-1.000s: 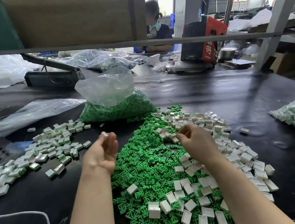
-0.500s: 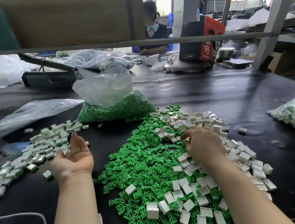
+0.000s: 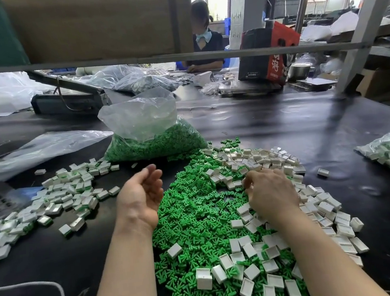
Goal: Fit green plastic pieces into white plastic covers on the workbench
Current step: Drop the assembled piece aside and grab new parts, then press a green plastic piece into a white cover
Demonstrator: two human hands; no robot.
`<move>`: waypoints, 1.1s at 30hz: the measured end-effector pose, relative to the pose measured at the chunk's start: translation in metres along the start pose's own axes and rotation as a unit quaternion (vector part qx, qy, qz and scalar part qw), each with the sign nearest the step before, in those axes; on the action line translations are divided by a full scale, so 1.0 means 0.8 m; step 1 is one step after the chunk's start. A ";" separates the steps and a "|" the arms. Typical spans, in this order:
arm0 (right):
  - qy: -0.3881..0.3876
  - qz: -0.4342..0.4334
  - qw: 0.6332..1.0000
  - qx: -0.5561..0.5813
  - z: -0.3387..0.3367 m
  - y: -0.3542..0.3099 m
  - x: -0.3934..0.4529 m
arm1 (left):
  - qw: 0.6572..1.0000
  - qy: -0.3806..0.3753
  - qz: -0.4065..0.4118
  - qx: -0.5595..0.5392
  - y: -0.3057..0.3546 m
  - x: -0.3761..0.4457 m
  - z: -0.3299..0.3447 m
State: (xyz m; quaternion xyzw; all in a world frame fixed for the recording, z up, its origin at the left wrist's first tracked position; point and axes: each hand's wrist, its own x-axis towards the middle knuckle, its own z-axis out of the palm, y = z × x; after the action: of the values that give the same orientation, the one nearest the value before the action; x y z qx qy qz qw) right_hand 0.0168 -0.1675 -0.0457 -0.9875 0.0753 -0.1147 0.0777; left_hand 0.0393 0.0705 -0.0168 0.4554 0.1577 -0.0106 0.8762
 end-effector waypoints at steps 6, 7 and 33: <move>0.008 0.047 0.998 -0.027 -0.005 -0.002 -0.002 | 0.973 -0.057 0.063 0.214 -0.024 -0.015 0.027; 0.010 0.049 0.998 -0.026 -0.007 -0.003 -0.002 | 0.966 -0.070 0.071 0.237 -0.026 -0.017 0.029; -0.102 -0.112 0.971 0.186 -0.010 -0.041 -0.010 | 0.926 -0.230 0.173 0.246 -0.041 -0.025 0.042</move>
State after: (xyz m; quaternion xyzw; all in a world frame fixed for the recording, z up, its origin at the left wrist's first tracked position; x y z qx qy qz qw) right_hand 0.0118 -0.1356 -0.0343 -0.9644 -0.0663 -0.0331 0.2539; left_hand 0.0240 0.0223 -0.0192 0.6618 -0.1372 -0.0023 0.7370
